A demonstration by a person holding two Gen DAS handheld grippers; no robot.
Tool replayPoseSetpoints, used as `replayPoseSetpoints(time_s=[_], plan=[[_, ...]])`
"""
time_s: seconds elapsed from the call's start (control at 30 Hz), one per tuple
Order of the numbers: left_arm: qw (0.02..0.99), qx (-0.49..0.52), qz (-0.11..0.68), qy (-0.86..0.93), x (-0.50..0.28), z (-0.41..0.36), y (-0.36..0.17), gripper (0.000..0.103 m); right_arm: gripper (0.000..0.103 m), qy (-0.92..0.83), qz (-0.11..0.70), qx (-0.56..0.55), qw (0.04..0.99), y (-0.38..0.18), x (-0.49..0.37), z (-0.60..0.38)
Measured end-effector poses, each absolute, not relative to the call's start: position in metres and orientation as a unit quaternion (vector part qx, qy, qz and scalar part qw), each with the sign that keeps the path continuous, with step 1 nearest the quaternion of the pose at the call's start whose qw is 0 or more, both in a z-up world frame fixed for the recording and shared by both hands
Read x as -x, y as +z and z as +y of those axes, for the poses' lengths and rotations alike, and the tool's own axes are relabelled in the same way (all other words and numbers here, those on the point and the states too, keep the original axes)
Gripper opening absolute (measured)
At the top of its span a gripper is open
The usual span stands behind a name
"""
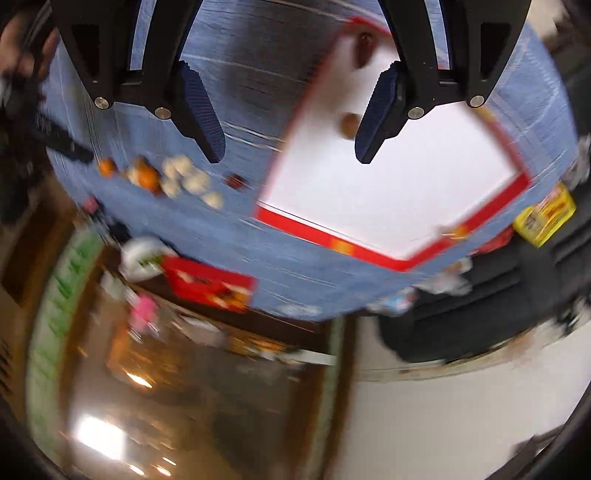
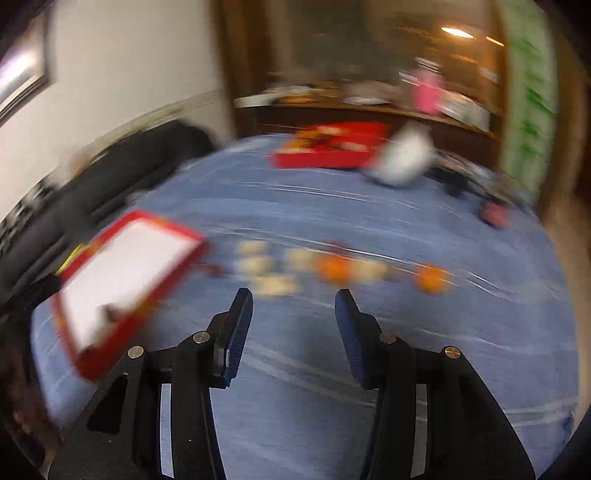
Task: Organize fruits
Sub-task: 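Grasp an orange with the right tool while the left tool grasps a pastry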
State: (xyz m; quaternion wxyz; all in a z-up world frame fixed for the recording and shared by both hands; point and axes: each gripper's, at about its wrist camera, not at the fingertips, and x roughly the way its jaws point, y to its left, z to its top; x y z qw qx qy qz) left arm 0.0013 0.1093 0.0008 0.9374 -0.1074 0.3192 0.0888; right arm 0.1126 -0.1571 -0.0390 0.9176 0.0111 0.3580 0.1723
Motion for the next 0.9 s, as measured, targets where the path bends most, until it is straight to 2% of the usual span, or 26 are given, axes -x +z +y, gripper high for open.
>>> replayPoseSetpoints(time_s=[0.13, 0.27, 0.67, 0.7, 0.73, 0.77, 0.9], plan=[[0.939, 0.056, 0.336, 0.04, -0.026, 0.062, -0.018, 0.071, 0.046, 0.106, 0.386, -0.04, 0.916, -0.062, -0.134, -0.22], [0.93, 0.036, 0.366, 0.019, -0.05, 0.038, -0.035, 0.071, 0.046, 0.104, 0.401, -0.045, 0.909, -0.076, -0.146, -0.24], [0.921, 0.057, 0.386, -0.007, -0.093, 0.017, -0.054, 0.071, 0.046, 0.103, 0.425, 0.008, 0.899, -0.096, -0.216, -0.213], [0.92, 0.055, 0.388, -0.007, -0.098, 0.016, -0.056, 0.071, 0.044, 0.104, 0.428, 0.004, 0.898, -0.097, -0.219, -0.212], [0.919, 0.055, 0.39, -0.008, -0.103, 0.014, -0.057, 0.071, 0.035, 0.109, 0.429, -0.003, 0.897, -0.099, -0.222, -0.213], [0.919, 0.054, 0.391, -0.009, -0.109, 0.012, -0.058, 0.071, 0.032, 0.11, 0.43, -0.006, 0.896, -0.1, -0.224, -0.212], [0.917, 0.05, 0.395, -0.001, -0.132, 0.006, -0.062, 0.071, 0.032, 0.119, 0.427, -0.022, 0.896, -0.101, -0.224, -0.215]])
